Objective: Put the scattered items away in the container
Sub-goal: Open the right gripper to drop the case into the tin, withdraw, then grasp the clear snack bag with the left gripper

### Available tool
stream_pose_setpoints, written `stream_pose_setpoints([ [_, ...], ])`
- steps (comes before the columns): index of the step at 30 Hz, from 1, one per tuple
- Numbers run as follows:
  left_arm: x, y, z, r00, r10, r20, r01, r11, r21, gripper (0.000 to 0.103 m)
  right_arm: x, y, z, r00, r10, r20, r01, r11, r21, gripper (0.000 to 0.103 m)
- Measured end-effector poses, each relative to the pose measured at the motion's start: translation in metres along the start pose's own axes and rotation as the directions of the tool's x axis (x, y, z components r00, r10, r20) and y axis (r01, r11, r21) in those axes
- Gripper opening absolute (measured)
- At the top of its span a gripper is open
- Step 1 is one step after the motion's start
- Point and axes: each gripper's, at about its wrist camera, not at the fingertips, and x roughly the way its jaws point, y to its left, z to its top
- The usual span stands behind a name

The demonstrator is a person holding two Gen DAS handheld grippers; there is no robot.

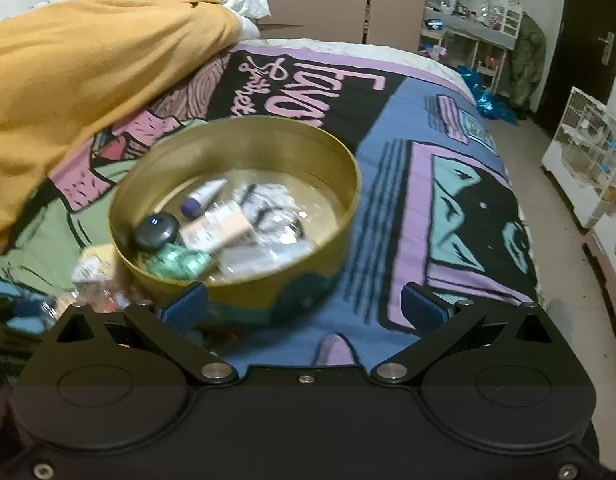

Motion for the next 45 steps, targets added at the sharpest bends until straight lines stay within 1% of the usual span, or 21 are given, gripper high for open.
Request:
stream_pose_setpoints([
  [5, 0.002, -0.002, -0.002, 1.0, 0.004, -0.015, -0.004, 1.0, 0.014, 0.103, 0.006, -0.01, -0.024, 0.999, -0.037, -0.032, 0.037, 0.999, -0.009, 0.103],
  [10, 0.002, -0.004, -0.002, 1.0, 0.005, -0.003, -0.005, 1.0, 0.024, 0.103, 0.014, -0.018, -0.044, 0.999, 0.001, -0.054, 0.002, 0.999, 0.049, 0.103],
  [13, 0.003, -0.005, -0.003, 1.0, 0.012, -0.001, -0.012, 1.0, 0.029, 0.102, 0.017, -0.019, -0.051, 0.998, 0.032, -0.054, -0.027, 0.995, 0.094, 0.103],
  [16, 0.003, -0.006, -0.003, 1.0, 0.01, 0.005, -0.01, 0.999, 0.035, 0.095, 0.022, -0.017, -0.051, 0.997, 0.064, -0.048, -0.058, 0.991, 0.12, 0.103],
  [17, 0.003, -0.006, -0.003, 1.0, 0.008, 0.004, -0.008, 0.999, 0.036, 0.088, 0.024, -0.016, -0.052, 0.996, 0.068, -0.048, -0.062, 0.99, 0.125, 0.103],
  [18, 0.003, -0.007, -0.004, 1.0, 0.01, 0.004, -0.01, 0.999, 0.041, 0.085, 0.026, -0.015, -0.052, 0.996, 0.074, -0.051, -0.067, 0.989, 0.128, 0.103],
  [20, 0.003, -0.009, -0.004, 1.0, 0.01, 0.004, -0.01, 0.999, 0.053, 0.075, 0.029, -0.015, -0.052, 0.995, 0.083, -0.054, -0.075, 0.988, 0.138, 0.103],
  [21, 0.004, -0.009, -0.005, 1.0, 0.013, 0.006, -0.013, 0.998, 0.058, 0.072, 0.029, -0.015, -0.052, 0.995, 0.086, -0.052, -0.078, 0.987, 0.144, 0.103],
  [22, 0.004, -0.01, -0.005, 1.0, 0.017, 0.003, -0.017, 0.998, 0.062, 0.056, 0.03, -0.016, -0.052, 0.995, 0.09, -0.049, -0.082, 0.986, 0.149, 0.103],
  [23, 0.007, -0.01, -0.006, 1.0, 0.021, -0.013, -0.02, 0.998, 0.061, 0.047, 0.03, -0.016, -0.052, 0.995, 0.091, -0.046, -0.083, 0.985, 0.152, 0.103],
  [24, 0.009, -0.009, -0.006, 0.999, 0.025, -0.021, -0.024, 0.998, 0.056, 0.047, 0.03, -0.016, -0.052, 0.995, 0.093, -0.044, -0.085, 0.984, 0.156, 0.103],
  [25, 0.01, -0.009, -0.008, 0.999, 0.027, -0.022, -0.026, 0.998, 0.053, 0.042, 0.03, -0.016, -0.052, 0.995, 0.095, -0.041, -0.087, 0.983, 0.16, 0.103],
  [27, 0.01, -0.009, -0.008, 0.999, 0.037, -0.019, -0.036, 0.998, 0.056, 0.039, 0.03, -0.017, -0.053, 0.994, 0.098, -0.038, -0.091, 0.982, 0.168, 0.103],
  [29, 0.008, -0.009, -0.009, 0.999, 0.043, -0.01, -0.043, 0.998, 0.055, 0.033, 0.03, -0.017, -0.053, 0.994, 0.1, -0.034, -0.093, 0.981, 0.173, 0.103],
  [30, 0.007, -0.009, -0.008, 0.999, 0.047, 0.0, -0.047, 0.998, 0.052, 0.032, 0.03, -0.017, -0.053, 0.994, 0.1, -0.034, -0.093, 0.98, 0.175, 0.103],
  [32, 0.001, -0.008, -0.008, 0.999, 0.035, 0.023, -0.035, 0.999, 0.037, 0.029, 0.031, -0.017, -0.053, 0.995, 0.099, -0.033, -0.091, 0.98, 0.178, 0.103],
  [40, -0.024, -0.005, -0.004, 0.995, -0.011, 0.095, 0.013, 1.0, -0.022, 0.026, 0.034, -0.019, -0.053, 0.994, 0.103, -0.036, -0.094, 0.976, 0.197, 0.103],
  [45, -0.039, -0.006, -0.003, 0.992, -0.021, 0.125, 0.027, 0.998, -0.048, 0.025, 0.034, -0.024, -0.054, 0.994, 0.106, -0.033, -0.096, 0.969, 0.226, 0.103],
])
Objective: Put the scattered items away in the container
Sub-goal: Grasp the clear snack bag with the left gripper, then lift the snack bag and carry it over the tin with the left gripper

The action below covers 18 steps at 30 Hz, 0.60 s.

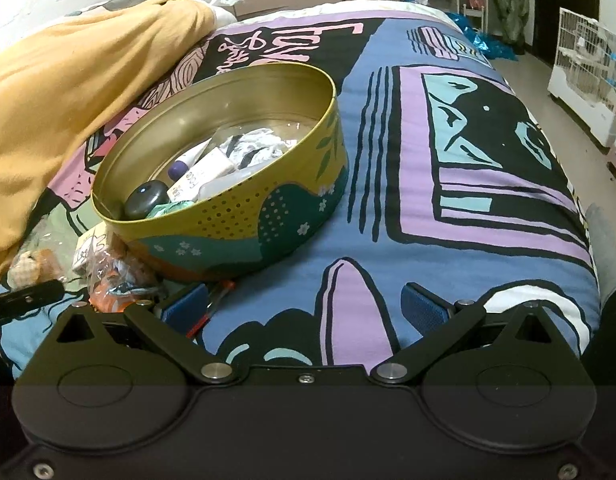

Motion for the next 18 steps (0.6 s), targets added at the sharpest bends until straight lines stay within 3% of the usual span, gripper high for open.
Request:
stream_pose_setpoints([
  [18, -0.018, -0.008, 0.011, 1.0, 0.026, 0.016, -0.025, 1.0, -0.005, 0.025, 0.003, 0.0, 0.0, 1.0, 0.017, -0.01, -0.017, 1.0, 0.015, 0.103],
])
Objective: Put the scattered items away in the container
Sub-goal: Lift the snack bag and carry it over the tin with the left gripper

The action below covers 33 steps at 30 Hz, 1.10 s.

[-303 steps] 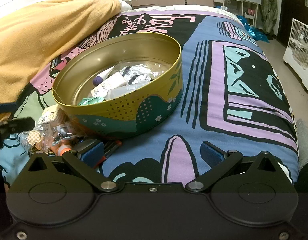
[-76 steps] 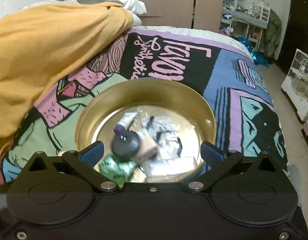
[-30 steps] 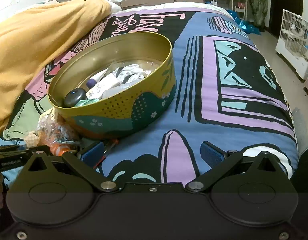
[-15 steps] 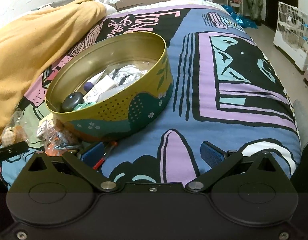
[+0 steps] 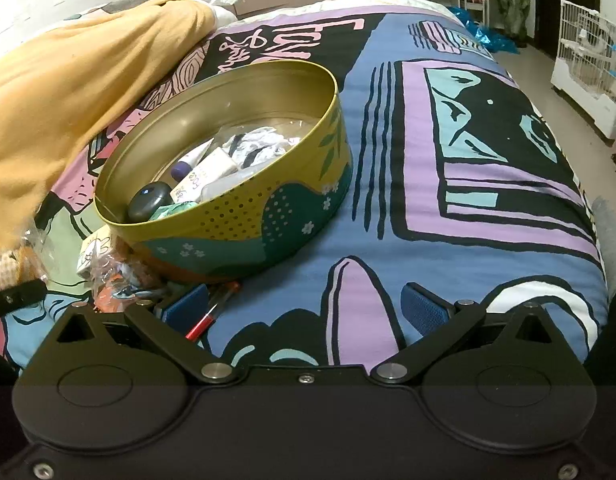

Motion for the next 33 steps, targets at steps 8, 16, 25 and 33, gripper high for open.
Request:
stream_pose_setpoints([
  [8, -0.004, -0.011, 0.02, 1.0, 0.0, 0.024, -0.001, 0.999, 0.034, 0.025, 0.0, -0.003, 0.001, 1.0, 0.008, -0.002, -0.008, 1.0, 0.025, 0.103],
  [16, -0.001, -0.029, 0.039, 0.999, -0.016, 0.036, 0.013, 0.997, 0.08, 0.025, 0.0, -0.005, 0.002, 1.0, 0.017, -0.003, -0.017, 0.999, 0.036, 0.103],
  [25, 0.001, -0.051, 0.063, 0.996, -0.048, 0.069, 0.038, 0.99, 0.132, 0.025, 0.0, -0.007, 0.003, 1.0, 0.025, -0.004, -0.025, 0.998, 0.051, 0.103],
  [33, 0.011, -0.069, 0.082, 0.996, -0.05, 0.076, 0.035, 0.981, 0.193, 0.025, -0.001, -0.006, 0.003, 0.999, 0.037, -0.007, -0.037, 0.998, 0.055, 0.103],
])
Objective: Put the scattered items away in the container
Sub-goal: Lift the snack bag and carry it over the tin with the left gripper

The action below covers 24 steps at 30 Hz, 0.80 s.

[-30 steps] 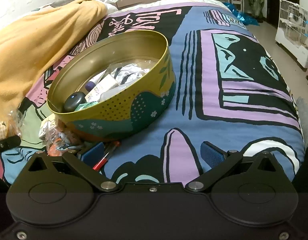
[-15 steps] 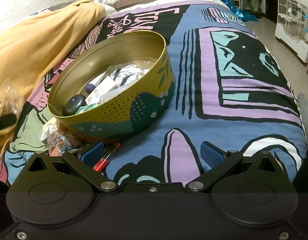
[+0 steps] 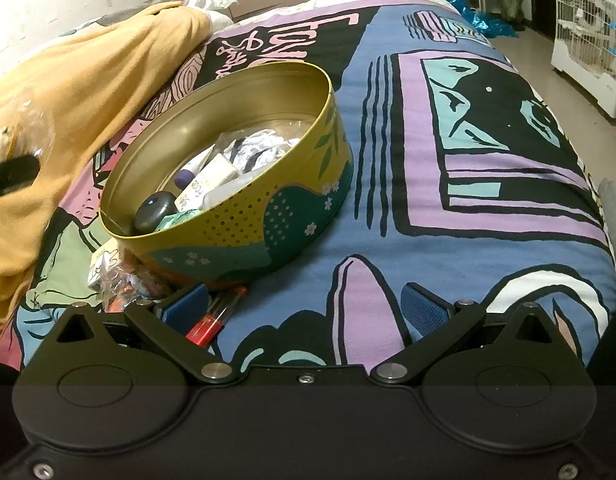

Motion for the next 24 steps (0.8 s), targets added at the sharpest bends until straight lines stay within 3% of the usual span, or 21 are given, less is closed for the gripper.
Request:
stream_pose_setpoints([
  [24, 0.067, -0.032, 0.035, 0.998, 0.024, -0.059, -0.016, 0.992, 0.129, 0.025, 0.004, 0.003, -0.001, 1.0, 0.017, -0.024, -0.017, 1.0, -0.005, 0.103],
])
